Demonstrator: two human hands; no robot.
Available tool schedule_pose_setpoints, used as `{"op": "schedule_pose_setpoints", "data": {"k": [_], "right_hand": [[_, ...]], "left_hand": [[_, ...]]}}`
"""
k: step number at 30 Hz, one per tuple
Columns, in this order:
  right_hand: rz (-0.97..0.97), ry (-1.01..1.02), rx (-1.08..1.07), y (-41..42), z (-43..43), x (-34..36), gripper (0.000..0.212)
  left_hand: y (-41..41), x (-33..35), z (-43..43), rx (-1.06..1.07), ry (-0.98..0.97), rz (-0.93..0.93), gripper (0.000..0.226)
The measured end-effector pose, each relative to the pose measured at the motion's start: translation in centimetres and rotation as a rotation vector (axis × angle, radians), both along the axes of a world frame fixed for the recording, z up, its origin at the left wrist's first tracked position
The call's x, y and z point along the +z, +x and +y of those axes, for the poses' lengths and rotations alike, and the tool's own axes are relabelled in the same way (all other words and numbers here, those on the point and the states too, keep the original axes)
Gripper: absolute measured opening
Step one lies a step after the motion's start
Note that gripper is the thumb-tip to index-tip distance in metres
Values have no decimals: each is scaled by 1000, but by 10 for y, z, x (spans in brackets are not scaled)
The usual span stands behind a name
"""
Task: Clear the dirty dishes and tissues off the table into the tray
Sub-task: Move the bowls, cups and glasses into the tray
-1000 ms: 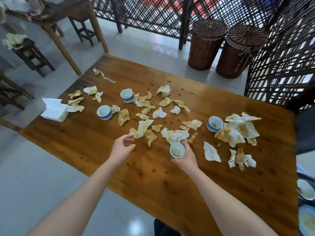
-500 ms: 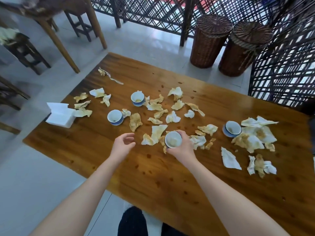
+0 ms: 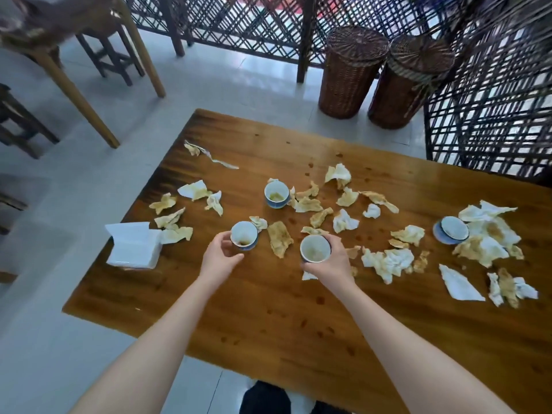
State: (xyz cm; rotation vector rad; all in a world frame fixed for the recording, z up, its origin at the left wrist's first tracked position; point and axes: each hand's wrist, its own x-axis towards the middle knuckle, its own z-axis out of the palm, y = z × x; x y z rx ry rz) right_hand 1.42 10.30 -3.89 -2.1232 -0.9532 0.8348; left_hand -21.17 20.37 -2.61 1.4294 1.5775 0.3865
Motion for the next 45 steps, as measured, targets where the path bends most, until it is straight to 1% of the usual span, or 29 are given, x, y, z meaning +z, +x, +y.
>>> {"op": "schedule_pose_setpoints", "data": {"k": [4, 8, 11, 15, 19, 23, 27, 34, 38, 45], "right_hand": [[-21, -6, -53, -14, 13, -4, 80], [6, -19, -111, -13, 11, -9, 78], [1, -60, -179, -5, 1, -9, 76], [-9, -90, -246, 8, -15, -7, 78], [-1, -81, -288, 15, -30, 0, 80], [14, -63, -328, 22, -54, 11, 82], [18, -20, -394, 36, -93, 23, 78], [7, 32, -544, 74, -197, 34, 77], [1, 100, -601, 99, -264, 37, 75], [-82, 99, -628, 140, -367, 38, 78]], "left_hand": [[-2, -9, 22, -43, -21, 2, 82], [5, -21, 35, -115, -69, 5, 91], [12, -29, 39, -179, -47, 17, 89], [18, -32, 43, -231, 14, 48, 82], [38, -24, 37, -292, 60, -17, 79], [76, -8, 18, -394, 131, -88, 75], [112, 4, -12, -507, 157, -140, 73], [168, 17, -97, -674, 207, -136, 71], [195, 24, -157, -684, 212, -151, 67], [245, 30, -261, -726, 203, -189, 69]]}}
